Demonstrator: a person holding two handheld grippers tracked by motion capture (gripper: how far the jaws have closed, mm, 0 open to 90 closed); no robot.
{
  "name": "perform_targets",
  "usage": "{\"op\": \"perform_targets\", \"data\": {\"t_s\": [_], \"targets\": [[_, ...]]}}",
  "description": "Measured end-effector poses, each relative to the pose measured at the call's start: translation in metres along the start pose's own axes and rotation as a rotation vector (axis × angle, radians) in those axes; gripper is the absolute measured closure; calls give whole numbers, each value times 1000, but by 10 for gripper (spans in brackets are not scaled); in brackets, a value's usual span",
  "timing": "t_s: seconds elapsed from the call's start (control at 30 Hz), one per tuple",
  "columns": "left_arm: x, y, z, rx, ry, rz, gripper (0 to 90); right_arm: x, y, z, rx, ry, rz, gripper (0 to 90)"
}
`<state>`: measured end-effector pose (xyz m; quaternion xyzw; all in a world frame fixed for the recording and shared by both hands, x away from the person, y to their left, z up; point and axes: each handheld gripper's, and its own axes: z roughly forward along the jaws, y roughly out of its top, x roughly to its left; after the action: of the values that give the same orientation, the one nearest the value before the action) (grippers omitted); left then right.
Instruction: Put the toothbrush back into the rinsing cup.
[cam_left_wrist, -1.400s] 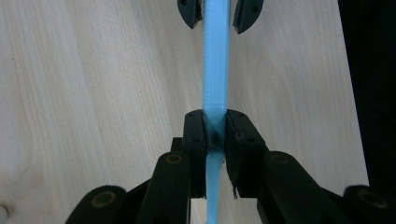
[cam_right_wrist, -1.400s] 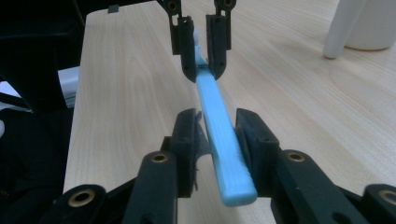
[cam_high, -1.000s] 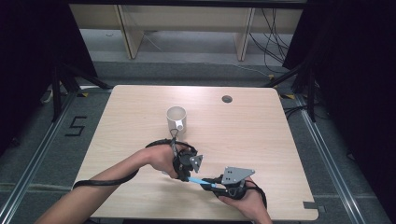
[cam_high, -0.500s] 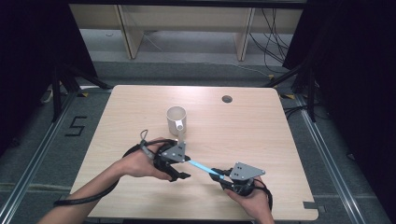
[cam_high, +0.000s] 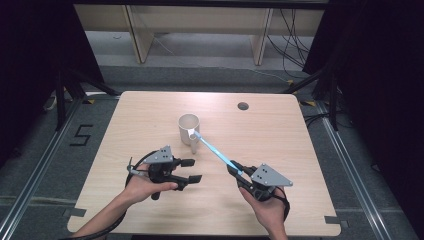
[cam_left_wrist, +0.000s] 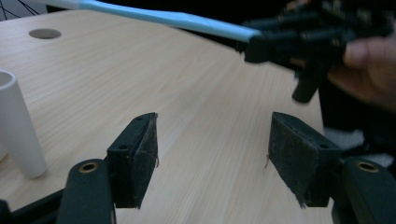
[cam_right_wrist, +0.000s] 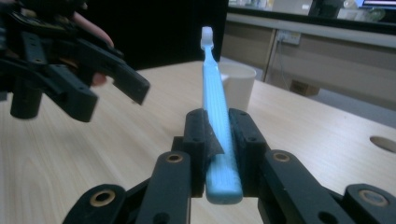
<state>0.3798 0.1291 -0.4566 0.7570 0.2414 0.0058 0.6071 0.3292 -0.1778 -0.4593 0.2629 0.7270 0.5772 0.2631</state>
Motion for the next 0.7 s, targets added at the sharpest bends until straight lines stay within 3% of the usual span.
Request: {"op": "perform_targets", "data": {"t_s": [0.13,0.27,0.5,0.57,0.7], "targets": [[2,9,-1,-30,22,-29,326,7,7,7,-28,26,-6,787],[3,15,1,-50,12,-53,325,12,11,12,-36,58,-11,787],[7,20,7,-77,19,-85,325,14,11,14,-30,52,-36,787],[7,22,9,-92,10,-106,325,15,10,15,-44,79,-9,787],[9,24,11,-120,0,-128,326,16,11,15,-36,55,-28,787]]}}
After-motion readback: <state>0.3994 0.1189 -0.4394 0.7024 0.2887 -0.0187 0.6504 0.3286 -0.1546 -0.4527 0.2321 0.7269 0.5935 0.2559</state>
